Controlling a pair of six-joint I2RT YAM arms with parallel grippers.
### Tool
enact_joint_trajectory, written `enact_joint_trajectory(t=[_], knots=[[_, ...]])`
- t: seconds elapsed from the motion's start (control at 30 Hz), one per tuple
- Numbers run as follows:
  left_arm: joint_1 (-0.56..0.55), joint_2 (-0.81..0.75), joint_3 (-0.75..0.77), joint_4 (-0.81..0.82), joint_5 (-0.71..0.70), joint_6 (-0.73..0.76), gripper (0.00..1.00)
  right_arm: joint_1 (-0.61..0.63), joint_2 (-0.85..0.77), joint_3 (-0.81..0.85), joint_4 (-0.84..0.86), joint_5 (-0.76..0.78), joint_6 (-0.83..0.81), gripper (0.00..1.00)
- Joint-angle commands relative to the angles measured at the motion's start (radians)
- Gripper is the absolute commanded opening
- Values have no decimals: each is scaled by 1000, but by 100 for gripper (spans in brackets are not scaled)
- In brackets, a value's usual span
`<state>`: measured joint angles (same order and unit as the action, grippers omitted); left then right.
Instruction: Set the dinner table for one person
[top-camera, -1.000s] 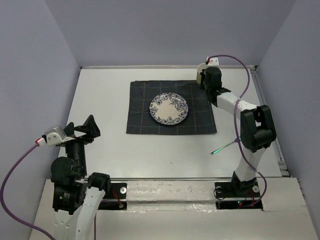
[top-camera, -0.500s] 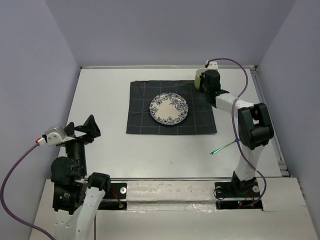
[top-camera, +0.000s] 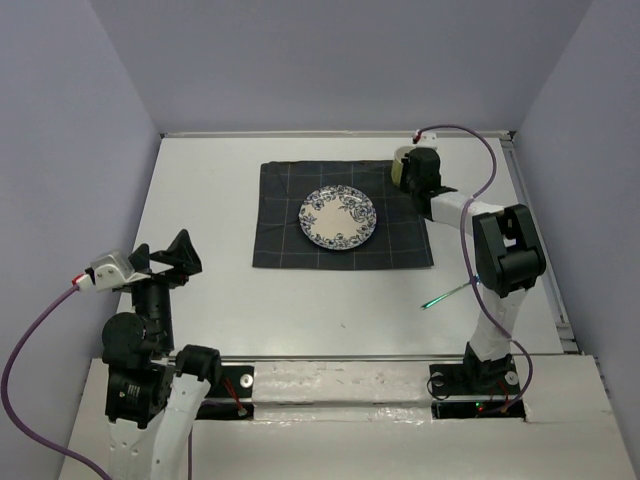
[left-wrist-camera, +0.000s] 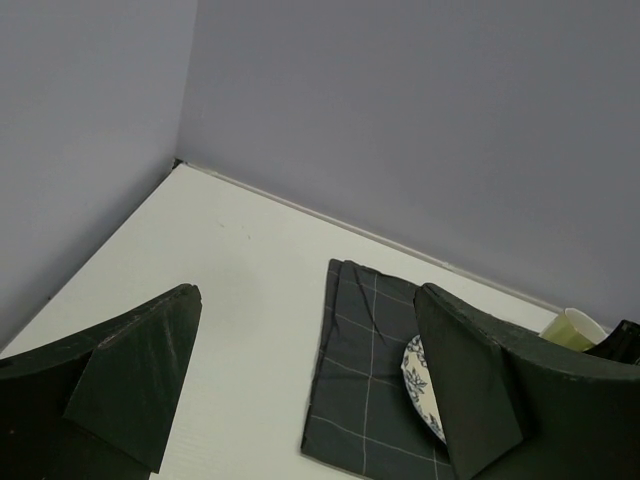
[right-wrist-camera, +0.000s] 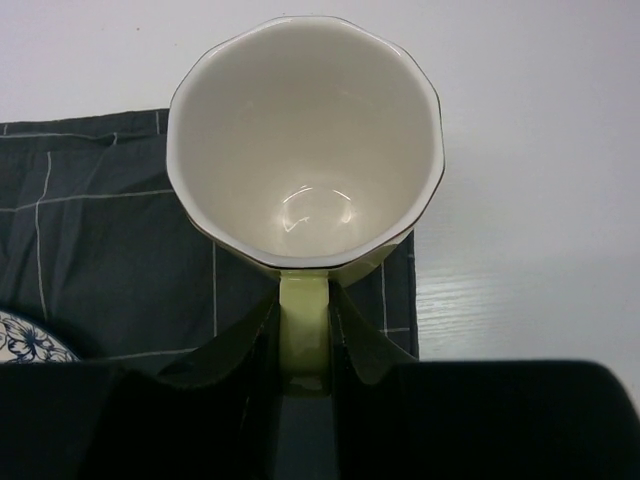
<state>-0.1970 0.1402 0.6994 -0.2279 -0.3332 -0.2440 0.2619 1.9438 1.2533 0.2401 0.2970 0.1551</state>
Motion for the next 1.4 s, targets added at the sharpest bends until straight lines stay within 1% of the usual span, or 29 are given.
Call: enact_joint_trajectory(t=[0.0, 0.1, 0.13, 0.17, 0.2, 0.27, 0.33, 0.37, 0.43, 0.47, 0.5, 0.53, 0.57, 0.6, 0.63, 0.67, 0.7, 0.73, 0.77, 0.8, 0.83, 0.87, 0.9, 0.93, 1.03, 1.07, 1.13, 1.3, 1.37], knots=[[-7, 16, -5, 47, 16, 20, 99, -6, -23, -2, 159, 57, 32, 32], [-7, 13, -5, 45, 17, 20, 99, -6, -40, -5, 150, 62, 37, 46], [-5, 12, -5, 45, 16, 20, 99, -6, -45, -5, 145, 67, 37, 54], [-7, 10, -5, 45, 16, 20, 99, -6, -49, -2, 136, 70, 38, 59], [-7, 7, -5, 44, 16, 20, 99, -6, -65, 0, 113, 77, 43, 61], [-7, 6, -5, 47, 19, 22, 99, -6, -91, -3, 91, 88, 52, 71], [-13, -1, -5, 47, 25, 22, 99, -6, -130, -23, 61, 91, 69, 73], [-18, -7, -3, 45, 25, 22, 99, -6, -181, -41, 42, 103, 81, 73], [-27, -20, -1, 44, 25, 20, 99, -6, -245, -75, -31, 119, 151, 73], [-30, -27, -3, 44, 25, 20, 99, -6, -323, -104, -47, 117, 176, 73], [-33, -33, -3, 44, 25, 20, 99, -6, -366, -139, -61, 117, 205, 73], [-42, -50, -5, 45, 28, 22, 99, -6, -409, -222, -96, 125, 263, 71], [-48, -59, -6, 47, 28, 23, 99, -6, -495, -262, -119, 132, 299, 69], [-56, -77, -8, 48, 33, 25, 99, -6, -538, -303, -146, 157, 335, 66], [-64, -86, -9, 51, 36, 25, 99, -6, -583, -392, -200, 165, 401, 64], [-80, -94, -15, 55, 37, 28, 99, -6, -624, -431, -232, 169, 428, 60], [-88, -111, -14, 55, 36, 28, 99, -6, -708, -466, -284, 189, 457, 57], [-99, -120, -15, 56, 30, 29, 99, -6, -751, -497, -379, 192, 515, 51], [-120, -129, -14, 52, 25, 28, 99, -16, -793, -550, -430, 188, 540, 42], [-131, -149, -12, 47, 7, 25, 99, -16, -874, -569, -480, 141, 558, 39], [-142, -177, -9, 44, -4, 23, 99, -16, -911, -584, -574, 113, 579, 37], [-163, -197, -9, 41, -22, 23, 99, -26, -943, -597, -626, 73, 593, 31], [-171, -205, -9, 38, -32, 22, 99, -26, -971, -594, -678, 59, 607, 28], [-177, -212, -11, 36, -39, 20, 99, -26, -1017, -591, -776, 51, 630, 27], [-219, -241, -8, 27, -69, 18, 99, -26, -1071, -571, -904, 66, 667, 26], [-229, -248, -8, 24, -75, 18, 99, -35, -1083, -568, -921, 77, 672, 34], [-260, -266, 0, 12, -104, 17, 99, -46, -1065, -571, -937, 90, 681, 44], [-295, -309, 5, -4, -170, 6, 99, -82, -884, -598, -938, 87, 741, 45], [-311, -312, 5, -2, -170, 5, 99, -82, -872, -607, -935, 90, 770, 45]])
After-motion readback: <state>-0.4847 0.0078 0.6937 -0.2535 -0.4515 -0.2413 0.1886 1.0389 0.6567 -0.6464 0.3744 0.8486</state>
